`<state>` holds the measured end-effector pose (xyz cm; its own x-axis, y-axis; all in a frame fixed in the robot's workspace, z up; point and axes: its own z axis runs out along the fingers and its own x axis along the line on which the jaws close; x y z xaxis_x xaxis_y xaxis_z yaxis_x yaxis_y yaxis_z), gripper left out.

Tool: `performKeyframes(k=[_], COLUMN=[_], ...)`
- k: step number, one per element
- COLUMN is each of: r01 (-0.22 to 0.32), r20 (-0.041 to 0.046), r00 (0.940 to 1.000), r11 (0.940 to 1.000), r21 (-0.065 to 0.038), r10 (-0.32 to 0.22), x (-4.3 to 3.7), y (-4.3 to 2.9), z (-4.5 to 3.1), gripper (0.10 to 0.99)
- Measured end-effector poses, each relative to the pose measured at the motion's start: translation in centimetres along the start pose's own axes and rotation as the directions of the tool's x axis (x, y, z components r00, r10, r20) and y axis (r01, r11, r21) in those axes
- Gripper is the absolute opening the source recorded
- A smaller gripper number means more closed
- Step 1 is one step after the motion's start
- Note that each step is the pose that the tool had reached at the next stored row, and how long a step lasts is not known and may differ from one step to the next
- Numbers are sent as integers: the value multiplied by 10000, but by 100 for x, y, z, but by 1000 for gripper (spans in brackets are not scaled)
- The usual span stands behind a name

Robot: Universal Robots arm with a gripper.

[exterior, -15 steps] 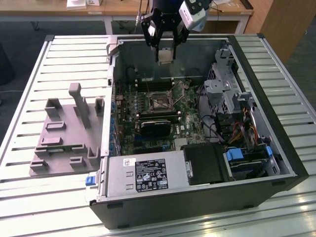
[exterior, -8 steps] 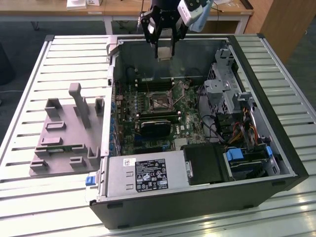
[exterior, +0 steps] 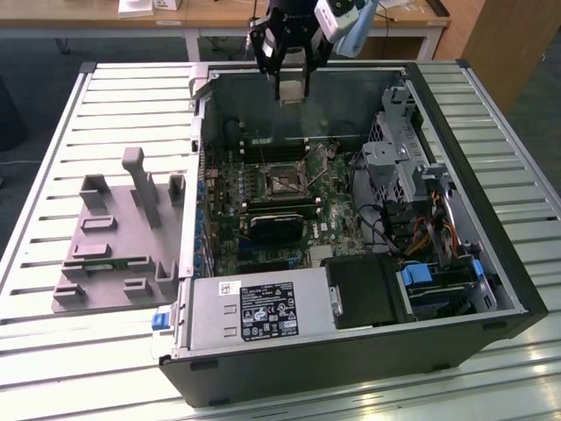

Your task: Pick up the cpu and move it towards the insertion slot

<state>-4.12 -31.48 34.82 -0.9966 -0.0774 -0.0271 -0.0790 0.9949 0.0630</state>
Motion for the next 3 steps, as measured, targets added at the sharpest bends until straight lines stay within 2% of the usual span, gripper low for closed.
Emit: performKeyframes(k=[3], r01=[0], r20=[0], r00=[10000], r11=[10000], r21=[0], r10=[0], x=[0], y=[2], z=[0], gripper=[537])
